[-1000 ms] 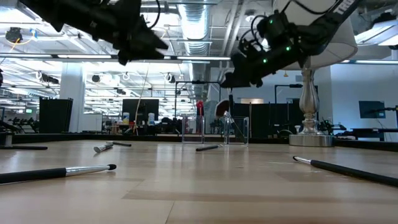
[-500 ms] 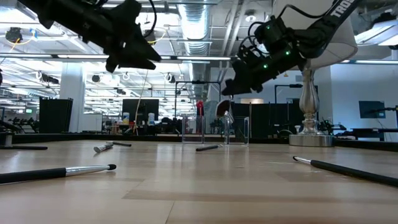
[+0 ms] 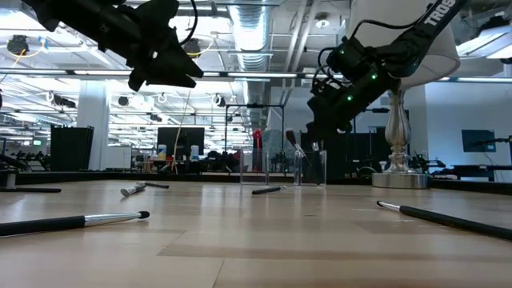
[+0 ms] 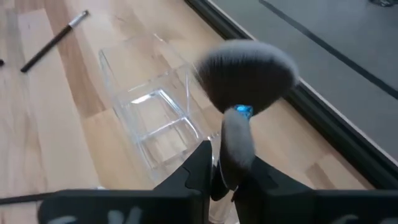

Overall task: Put items in baskets/containers
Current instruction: Put the silver blush brush into the transparent organizer, then put the silver powder brush into the transparent organizer

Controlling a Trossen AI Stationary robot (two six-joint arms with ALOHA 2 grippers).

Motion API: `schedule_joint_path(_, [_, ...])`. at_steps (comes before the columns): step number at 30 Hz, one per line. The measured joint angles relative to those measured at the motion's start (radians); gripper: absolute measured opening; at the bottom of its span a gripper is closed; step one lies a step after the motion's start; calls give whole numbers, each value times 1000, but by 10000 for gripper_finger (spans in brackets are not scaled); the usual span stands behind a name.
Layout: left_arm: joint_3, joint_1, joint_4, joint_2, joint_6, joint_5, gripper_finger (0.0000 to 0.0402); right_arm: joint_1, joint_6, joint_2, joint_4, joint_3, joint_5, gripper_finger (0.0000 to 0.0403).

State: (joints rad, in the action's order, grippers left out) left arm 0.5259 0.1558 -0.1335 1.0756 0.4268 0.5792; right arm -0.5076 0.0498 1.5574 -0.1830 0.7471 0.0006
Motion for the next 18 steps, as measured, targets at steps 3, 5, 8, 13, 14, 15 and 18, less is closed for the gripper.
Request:
schedule_joint_path(3, [0,0,3,0,-23,38,152,3,-6,0,8,0,0,55])
schedule_joint_path(5, [0,-1,6,0,-47,55,149,11,-5,0,8,0,2,61])
schedule_joint_path(8, [0,-21,6,0,-77,64,144,17,-1,0,8,0,2,68])
schedule_joint_path(13, [0,-53,39,0,-85,59,135,38,-13,-13,15,0,12,76])
schedule_joint_path(14, [0,-60,42,1,-94,56,133,46,-20,-24,26,0,18,76])
schedule_joint_path(15, [0,-72,42,1,-106,56,131,60,-18,-35,21,0,33,76])
schedule_joint_path(18, [0,-100,64,1,-107,57,125,102,9,-85,45,1,115,73])
